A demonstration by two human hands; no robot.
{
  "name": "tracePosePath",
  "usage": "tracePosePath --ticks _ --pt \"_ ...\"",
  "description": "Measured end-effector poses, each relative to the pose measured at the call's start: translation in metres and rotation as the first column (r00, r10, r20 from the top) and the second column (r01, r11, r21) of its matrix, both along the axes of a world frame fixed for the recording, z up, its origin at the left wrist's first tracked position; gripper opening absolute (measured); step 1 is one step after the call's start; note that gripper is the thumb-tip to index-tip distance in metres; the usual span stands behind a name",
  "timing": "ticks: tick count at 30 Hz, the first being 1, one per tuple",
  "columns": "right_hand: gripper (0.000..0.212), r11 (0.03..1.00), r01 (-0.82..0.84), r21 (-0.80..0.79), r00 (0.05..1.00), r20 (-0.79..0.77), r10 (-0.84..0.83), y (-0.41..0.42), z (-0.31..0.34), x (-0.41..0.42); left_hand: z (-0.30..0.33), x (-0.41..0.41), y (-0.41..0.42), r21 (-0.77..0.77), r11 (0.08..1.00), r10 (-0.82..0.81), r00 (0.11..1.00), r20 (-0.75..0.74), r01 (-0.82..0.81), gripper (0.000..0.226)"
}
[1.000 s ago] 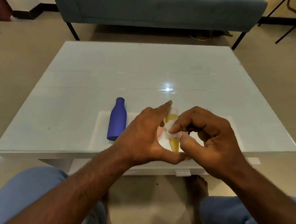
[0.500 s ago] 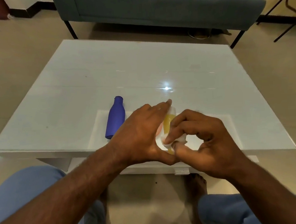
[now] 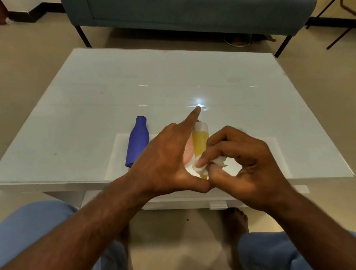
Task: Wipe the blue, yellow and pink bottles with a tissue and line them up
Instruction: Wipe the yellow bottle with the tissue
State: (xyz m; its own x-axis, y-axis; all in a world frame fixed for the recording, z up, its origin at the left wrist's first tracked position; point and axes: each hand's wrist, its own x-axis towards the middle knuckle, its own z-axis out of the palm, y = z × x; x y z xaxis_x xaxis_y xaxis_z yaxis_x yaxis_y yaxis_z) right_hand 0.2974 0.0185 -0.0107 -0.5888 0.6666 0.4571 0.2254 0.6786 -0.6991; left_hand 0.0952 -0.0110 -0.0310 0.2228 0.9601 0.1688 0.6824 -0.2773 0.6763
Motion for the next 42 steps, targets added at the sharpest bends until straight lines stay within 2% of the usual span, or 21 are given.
tracePosePath --ticks 4,6,8,11,16,17,20,22,25,27,32,33,36,38,42 --pt "0.021 0.978 0.196 -0.076 0.974 -0.096 -0.203 0.011 -0.002 0.003 0.003 0.008 -0.005 -0.059 0.996 -0.060 0.989 0.138 0.069 0.132" --pt "0.020 0.979 0.169 -0.118 0.976 -0.121 -0.183 0.009 -0.003 0.003 0.000 0.009 -0.005 -0.061 0.997 -0.032 0.973 0.228 0.047 0.132" --pt "0.017 0.987 0.068 -0.143 0.984 -0.153 -0.089 0.001 -0.003 0.001 -0.001 0.008 -0.003 -0.051 0.999 0.003 0.956 0.292 0.012 0.130" --pt "0.016 0.993 0.028 -0.117 0.989 -0.144 -0.045 -0.001 -0.002 -0.001 -0.002 0.006 -0.001 -0.007 1.000 0.015 0.954 0.300 -0.013 0.125" --pt "0.015 0.961 0.251 -0.113 0.956 -0.126 -0.265 0.015 -0.006 0.006 0.000 0.012 -0.006 -0.019 1.000 0.012 0.955 0.296 -0.007 0.127" --pt "0.015 0.964 0.237 -0.125 0.959 -0.130 -0.252 0.013 -0.006 0.006 0.000 0.012 -0.005 -0.022 0.999 0.030 0.953 0.300 -0.024 0.127" --pt "0.017 0.993 0.057 -0.107 0.981 -0.179 -0.076 -0.002 -0.003 0.001 -0.001 0.010 -0.001 -0.010 0.997 0.070 0.935 0.349 -0.070 0.124" --pt "0.017 0.995 0.036 -0.095 0.982 -0.180 -0.052 -0.004 -0.002 -0.001 0.001 0.008 -0.002 0.005 0.998 0.059 0.933 0.355 -0.065 0.122" --pt "0.024 0.959 0.248 -0.140 0.953 -0.144 -0.267 0.011 -0.006 0.004 0.003 0.011 -0.007 -0.006 1.000 0.022 0.935 0.354 -0.021 0.123" --pt "0.021 0.936 0.317 -0.154 0.933 -0.127 -0.337 0.016 -0.007 0.006 0.004 0.013 -0.010 -0.044 0.999 0.019 0.923 0.383 -0.002 0.123" --pt "0.022 0.987 0.073 -0.145 0.975 -0.196 -0.101 -0.008 -0.001 -0.007 0.003 0.009 -0.004 -0.071 0.996 0.077 0.922 0.378 -0.054 0.120" --pt "0.023 0.988 0.072 -0.139 0.976 -0.196 -0.098 -0.008 -0.001 -0.007 0.003 0.009 -0.004 -0.063 0.997 0.066 0.926 0.372 -0.046 0.119" --pt "0.032 0.954 0.252 -0.165 0.950 -0.146 -0.276 0.007 -0.005 -0.003 0.004 0.011 -0.009 -0.084 0.996 0.059 0.916 0.397 -0.028 0.115" --pt "0.029 0.931 0.325 -0.166 0.931 -0.119 -0.346 0.012 -0.007 -0.001 0.004 0.014 -0.010 -0.131 0.991 0.079 0.887 0.455 -0.021 0.115" --pt "0.017 0.958 0.267 -0.108 0.951 -0.130 -0.279 -0.002 -0.005 -0.004 0.003 0.012 -0.001 -0.187 0.980 0.162 0.843 0.513 -0.074 0.114"
